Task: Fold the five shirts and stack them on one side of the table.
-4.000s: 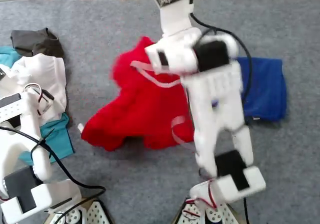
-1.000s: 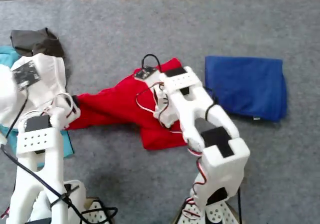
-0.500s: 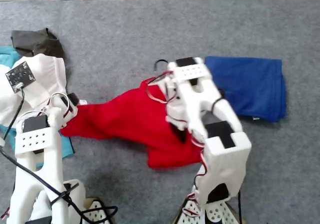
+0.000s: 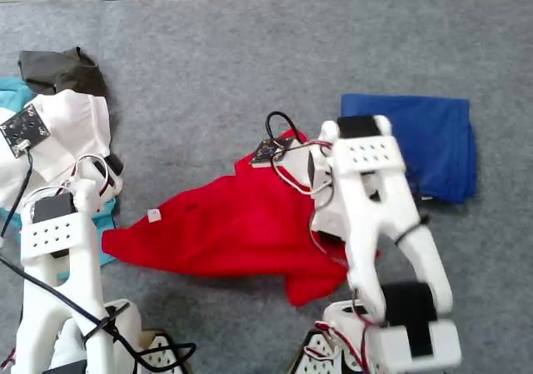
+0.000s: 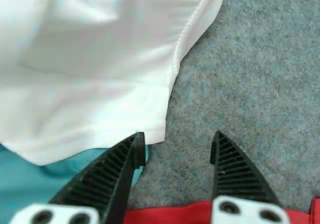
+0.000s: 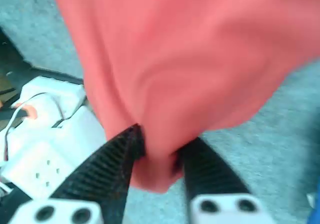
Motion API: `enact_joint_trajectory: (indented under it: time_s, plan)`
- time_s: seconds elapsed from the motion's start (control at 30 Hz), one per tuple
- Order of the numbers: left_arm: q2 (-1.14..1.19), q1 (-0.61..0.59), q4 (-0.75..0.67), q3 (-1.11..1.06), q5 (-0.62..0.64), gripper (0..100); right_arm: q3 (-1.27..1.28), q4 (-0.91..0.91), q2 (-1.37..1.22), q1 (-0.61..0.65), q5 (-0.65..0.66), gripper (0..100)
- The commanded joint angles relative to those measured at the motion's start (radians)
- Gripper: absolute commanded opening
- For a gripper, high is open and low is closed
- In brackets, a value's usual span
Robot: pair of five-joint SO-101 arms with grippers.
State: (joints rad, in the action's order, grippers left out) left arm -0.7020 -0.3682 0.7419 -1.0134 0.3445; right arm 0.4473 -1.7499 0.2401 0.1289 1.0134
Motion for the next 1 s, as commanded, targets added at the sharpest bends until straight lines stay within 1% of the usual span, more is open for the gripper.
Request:
enact_joint_trajectory:
  time_s: [0.0, 0.1, 0.23, 0.3, 0.37, 0.47, 0.57, 0.7, 0.77, 0.87, 0.97]
  plan:
    - [0.002, -0.01, -0.015, 0.028, 0.011, 23, -0.01, -0.017, 0.11, -0.008, 0.04, 27.4]
    - [0.003, -0.01, -0.018, 0.025, 0.011, 23, -0.019, -0.017, 0.145, -0.012, 0.091, 26.9]
    - [0.003, -0.01, -0.124, -0.031, 0.009, 23, -0.016, -0.017, 0.208, -0.012, 0.15, 26.5]
    - [0.003, -0.01, -0.137, -0.041, 0.009, 23, -0.027, -0.017, 0.228, -0.012, 0.176, 26.5]
    - [0.003, -0.01, -0.135, -0.041, 0.009, 23, -0.081, -0.017, 0.234, -0.02, 0.175, 26.5]
    - [0.003, -0.01, -0.135, -0.041, 0.009, 23, -0.223, -0.015, 0.231, -0.089, 0.166, 26.5]
    - [0.003, -0.007, -0.141, -0.047, 0.009, 23, -0.381, -0.008, 0.166, -0.098, 0.055, 26.5]
    - [0.006, -0.002, -0.141, -0.05, 0.009, 23, -0.576, 0.057, -0.042, -0.025, -0.192, 26.5]
    - [0.026, -0.002, -0.141, -0.045, 0.009, 23, -0.688, 0.084, -0.179, 0.017, -0.293, 26.5]
    - [0.089, -0.002, -0.141, -0.013, 0.009, 23, -0.877, 0.098, -0.4, 0.08, -0.379, 26.5]
    - [0.163, -0.008, -0.135, 0.028, 0.009, 23, -1.102, 0.095, -0.636, 0.109, -0.407, 26.5]
